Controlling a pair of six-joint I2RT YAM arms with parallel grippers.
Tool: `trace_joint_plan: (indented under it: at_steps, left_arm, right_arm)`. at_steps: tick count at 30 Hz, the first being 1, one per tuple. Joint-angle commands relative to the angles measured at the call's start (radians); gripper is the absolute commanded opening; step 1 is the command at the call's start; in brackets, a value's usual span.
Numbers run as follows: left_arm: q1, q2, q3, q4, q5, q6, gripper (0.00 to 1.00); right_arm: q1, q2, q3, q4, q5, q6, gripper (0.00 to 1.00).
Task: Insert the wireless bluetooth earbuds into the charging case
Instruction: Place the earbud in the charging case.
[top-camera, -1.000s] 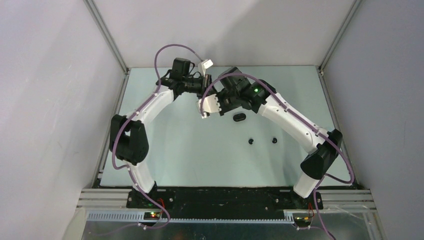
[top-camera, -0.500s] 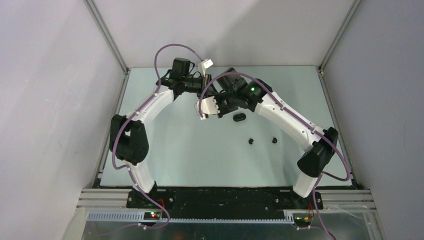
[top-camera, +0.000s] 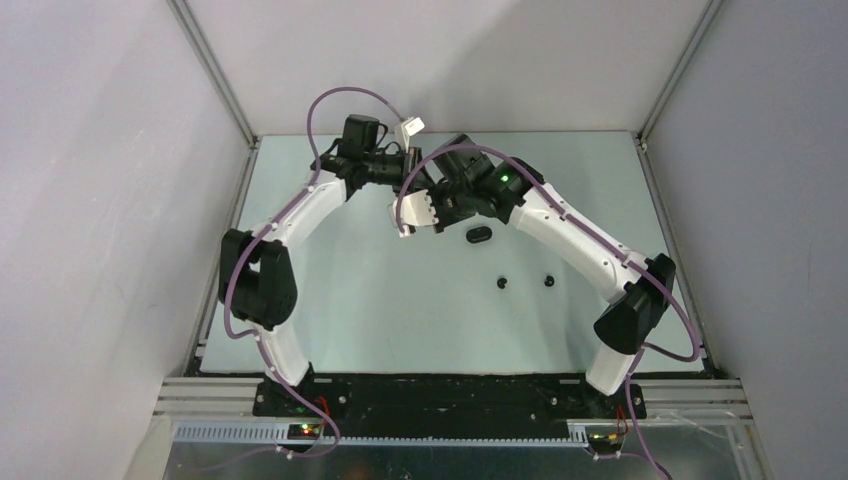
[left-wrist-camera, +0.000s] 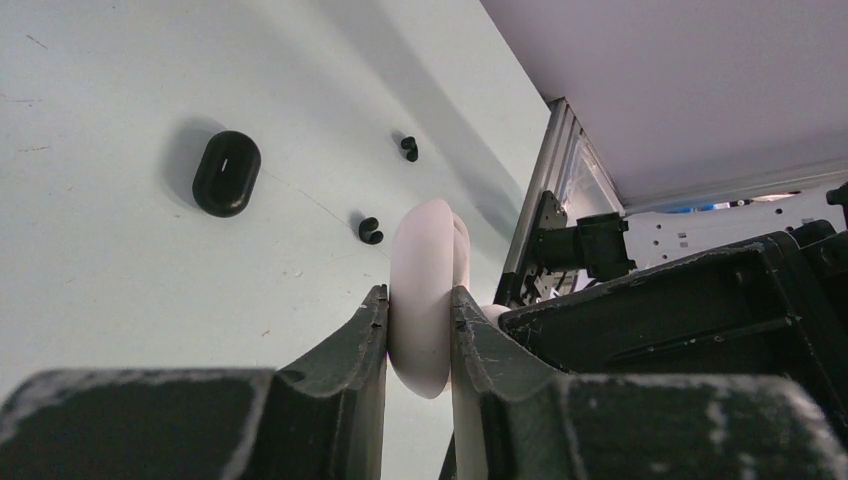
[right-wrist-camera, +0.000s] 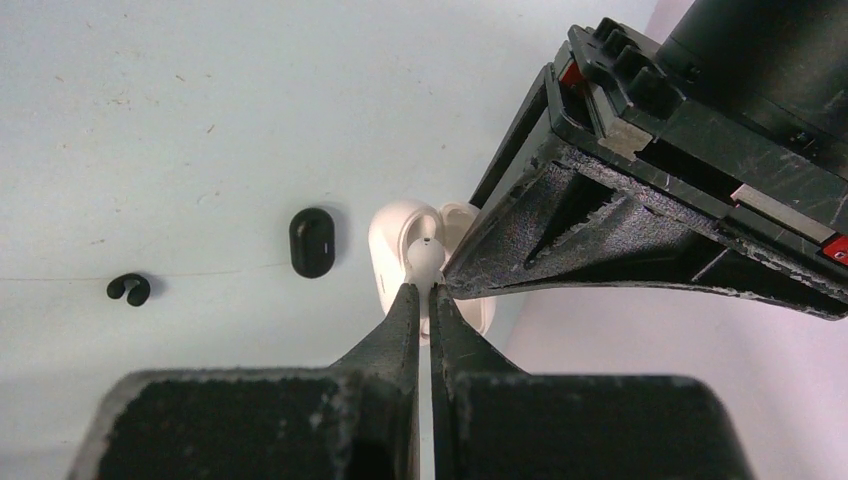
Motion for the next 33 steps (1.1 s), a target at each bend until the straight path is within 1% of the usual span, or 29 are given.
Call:
trace_joint_plan:
  at_steps: [1, 7, 16, 24, 28, 33]
  left_arm:
    - [0.002, -0.032, 0.008, 0.022, 0.039, -0.003, 0.00]
    - [0.002, -0.041, 0.006, 0.022, 0.036, 0.004, 0.00]
    - [0.001, -0.052, 0.008, 0.022, 0.067, 0.015, 0.00]
    - [0.001, -0.050, 0.011, 0.020, 0.091, 0.020, 0.00]
    - [0.001, -0.047, 0.013, 0.022, 0.099, 0.020, 0.00]
    - [0.001, -0.049, 0.012, 0.023, 0.104, 0.021, 0.00]
  right_arm:
    - [0.009, -0.006, 0.048, 0.028, 0.021, -0.024, 0.00]
    - [0.005, 0.003, 0.034, 0.025, 0.023, -0.026, 0.00]
    - [0.003, 0.005, -0.008, 0.041, 0.013, -0.050, 0.00]
    - [-0.005, 0.008, -0.026, 0.024, -0.039, -0.073, 0.00]
    - [-0.004, 0.009, -0.059, 0.052, -0.007, -0.102, 0.00]
    - [0.000, -0.010, -0.124, 0.127, 0.040, -0.136, 0.00]
